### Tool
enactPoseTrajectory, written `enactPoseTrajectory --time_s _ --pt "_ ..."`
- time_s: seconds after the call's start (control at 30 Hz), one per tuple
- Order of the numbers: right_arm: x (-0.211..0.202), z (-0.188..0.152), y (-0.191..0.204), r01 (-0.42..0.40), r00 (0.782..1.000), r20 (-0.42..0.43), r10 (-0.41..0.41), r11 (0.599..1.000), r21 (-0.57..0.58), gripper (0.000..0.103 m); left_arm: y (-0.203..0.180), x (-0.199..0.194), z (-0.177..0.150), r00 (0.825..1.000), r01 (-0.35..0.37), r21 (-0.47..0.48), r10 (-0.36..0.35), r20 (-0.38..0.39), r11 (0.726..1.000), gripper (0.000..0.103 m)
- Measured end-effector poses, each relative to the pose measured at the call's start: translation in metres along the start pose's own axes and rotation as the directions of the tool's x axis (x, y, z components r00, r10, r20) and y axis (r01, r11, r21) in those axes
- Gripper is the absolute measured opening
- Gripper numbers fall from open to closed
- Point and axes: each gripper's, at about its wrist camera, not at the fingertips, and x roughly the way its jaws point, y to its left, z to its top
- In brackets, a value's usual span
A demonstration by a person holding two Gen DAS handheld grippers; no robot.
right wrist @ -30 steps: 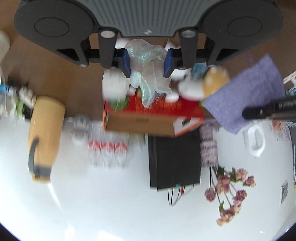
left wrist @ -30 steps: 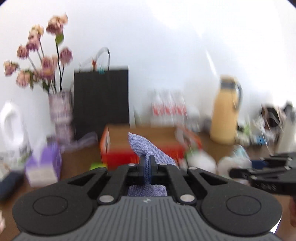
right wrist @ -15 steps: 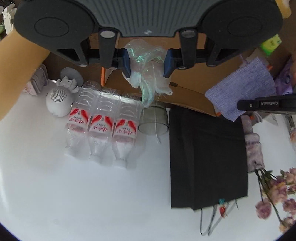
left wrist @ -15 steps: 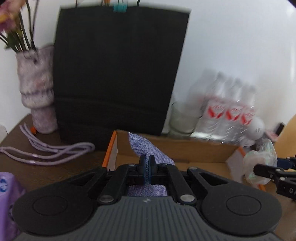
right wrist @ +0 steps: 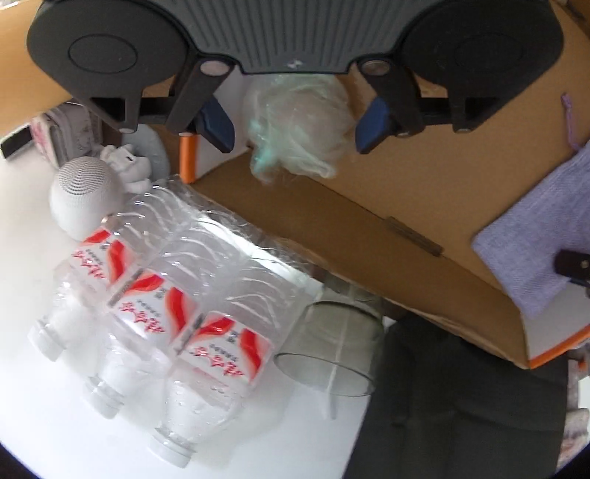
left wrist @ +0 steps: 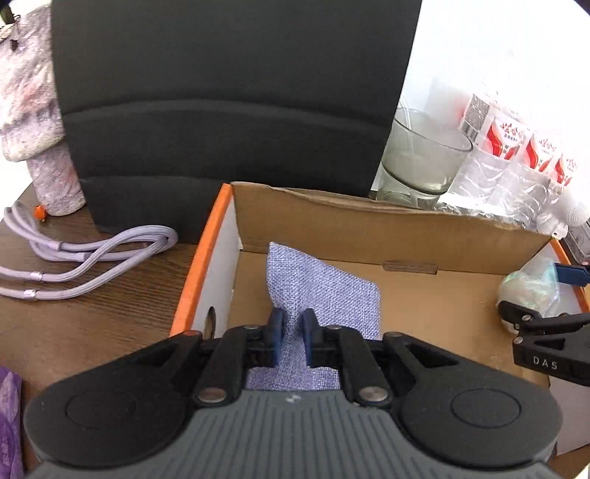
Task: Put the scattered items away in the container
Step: 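Carry both bags into the cardboard box and open both tools to release them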
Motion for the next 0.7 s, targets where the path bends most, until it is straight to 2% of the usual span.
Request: enactPoseTrajectory --time_s 0.1,0.2,0.27,0.33,0.4,0.5,0.57,0.6,0.67,0.7 --pt "-0.024 0.005 -0.017 -0.018 1.0 0.016 0.017 0.997 0.069 0.072 0.003 -0.024 0.007 1.0 0.005 -0.005 -0.005 0.029 1.0 0.027" --pt "-0.058 0.008 -0.044 -0.077 0.997 0.045 0.07 0.978 0.193 0.079 0.004 -0.056 0.011 0.998 -0.008 0.012 0.007 0.059 1.0 0.045" --pt "-0.079 0.006 -0.058 -0.127 0.992 0.05 0.118 0.955 0.267 0.084 0.004 -0.072 0.011 0.998 -0.007 0.026 0.006 0.056 1.0 0.052" --pt "-0.096 -0.002 -0.066 -0.185 0.983 0.047 0.179 0.927 0.327 0.085 0.003 -0.086 0.006 0.999 -0.02 0.03 0.019 0.048 0.999 0.069" --pt "-0.111 -0.014 -0.071 -0.232 0.972 0.053 0.23 0.898 0.375 0.085 0.0 -0.1 -0.004 0.998 -0.039 0.043 0.037 0.056 0.998 0.081" --pt "-0.137 -0.038 -0.067 -0.272 0.961 0.085 0.262 0.861 0.43 0.085 -0.011 -0.125 -0.032 0.989 -0.07 0.094 0.057 0.133 0.993 0.087" --pt "-0.156 -0.056 -0.055 -0.28 0.96 0.12 0.254 0.854 0.439 0.085 -0.015 -0.146 -0.056 0.969 -0.076 0.112 0.048 0.241 0.991 0.097" --pt "-0.166 -0.067 -0.049 -0.278 0.96 0.155 0.233 0.855 0.438 0.085 -0.015 -0.158 -0.069 0.949 -0.076 0.112 0.038 0.312 0.991 0.101" --pt "-0.191 -0.089 -0.032 -0.265 0.953 0.25 0.172 0.872 0.413 0.085 -0.015 -0.178 -0.096 0.884 -0.05 0.11 -0.007 0.467 0.993 0.102" --pt "-0.205 -0.101 -0.023 -0.25 0.941 0.313 0.127 0.884 0.395 0.085 -0.014 -0.188 -0.11 0.851 -0.036 0.115 -0.03 0.525 0.993 0.103"
